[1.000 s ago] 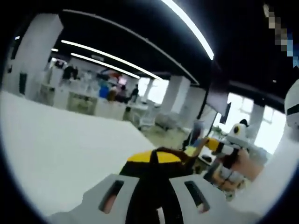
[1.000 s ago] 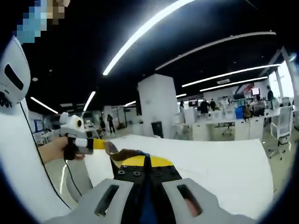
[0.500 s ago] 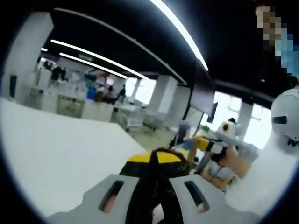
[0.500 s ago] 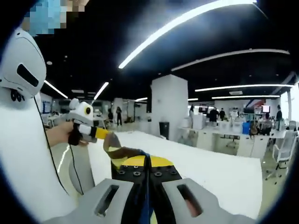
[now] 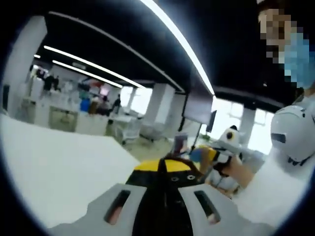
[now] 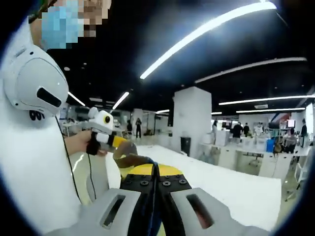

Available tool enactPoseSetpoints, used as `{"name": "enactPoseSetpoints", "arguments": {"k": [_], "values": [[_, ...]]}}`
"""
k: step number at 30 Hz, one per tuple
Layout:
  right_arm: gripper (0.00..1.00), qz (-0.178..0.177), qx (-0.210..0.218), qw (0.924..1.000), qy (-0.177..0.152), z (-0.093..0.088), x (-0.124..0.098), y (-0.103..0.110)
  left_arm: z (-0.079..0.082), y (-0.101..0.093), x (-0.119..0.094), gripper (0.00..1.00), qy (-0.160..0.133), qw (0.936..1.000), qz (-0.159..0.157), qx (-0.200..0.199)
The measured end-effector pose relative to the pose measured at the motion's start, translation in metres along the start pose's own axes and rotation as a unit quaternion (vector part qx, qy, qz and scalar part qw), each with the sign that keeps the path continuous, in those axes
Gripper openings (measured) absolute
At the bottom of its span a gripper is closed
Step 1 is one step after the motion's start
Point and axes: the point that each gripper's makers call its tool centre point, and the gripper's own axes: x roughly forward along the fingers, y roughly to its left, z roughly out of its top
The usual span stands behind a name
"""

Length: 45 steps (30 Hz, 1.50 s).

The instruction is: Fold the garment on the visible template until the final outline fits inside the template.

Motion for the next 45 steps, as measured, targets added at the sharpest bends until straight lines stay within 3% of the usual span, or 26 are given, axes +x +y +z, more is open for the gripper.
{"name": "enactPoseSetpoints", "arguments": {"k": [2,4,6,8,9,13,18,21,24,30,45], "values": [[0.01,-0.001,0.005,1.0,-0.009,0.003,-0.003,-0.005,0.002,0.001,0.001,0.0,-0.002,0.9999,0.001,0.01],[0.01,-0.009,0.003,1.0,-0.004,-0.003,-0.002,-0.013,-0.006,0.012,0.006,0.0,0.006,0.9999,0.009,0.01],[0.01,-0.029,0.022,0.9992,0.017,-0.028,0.003,-0.034,-0.017,0.023,0.01,0.0,0.016,0.9998,0.014,0.002],[0.01,-0.028,0.031,0.9988,0.025,-0.041,0.005,-0.041,-0.029,0.037,0.016,0.0,0.026,0.9994,0.022,-0.009],[0.01,-0.042,0.044,0.9972,0.045,-0.062,0.008,-0.054,-0.038,0.049,0.02,0.0,0.034,0.9988,0.031,-0.019],[0.01,-0.081,0.076,0.9904,0.082,-0.107,0.019,-0.084,-0.073,0.09,0.033,0.0,0.083,0.9931,0.076,-0.033],[0.01,-0.102,0.1,0.9842,0.105,-0.136,0.028,-0.103,-0.095,0.109,0.047,0.0,0.11,0.9894,0.083,-0.044],[0.01,-0.105,0.103,0.9814,0.124,-0.156,0.036,-0.115,-0.113,0.13,0.049,0.0,0.164,0.9788,0.122,-0.017],[0.01,-0.106,0.112,0.9756,0.157,-0.179,0.039,-0.121,-0.122,0.136,0.054,0.0,0.191,0.9734,0.126,0.003],[0.01,-0.114,0.136,0.9687,0.173,-0.199,0.042,-0.129,-0.128,0.149,0.061,0.0,0.197,0.9711,0.135,-0.016],[0.01,-0.154,0.129,0.9571,0.209,-0.221,0.051,-0.167,-0.131,0.19,0.078,0.0,0.201,0.9667,0.154,-0.035]]}}
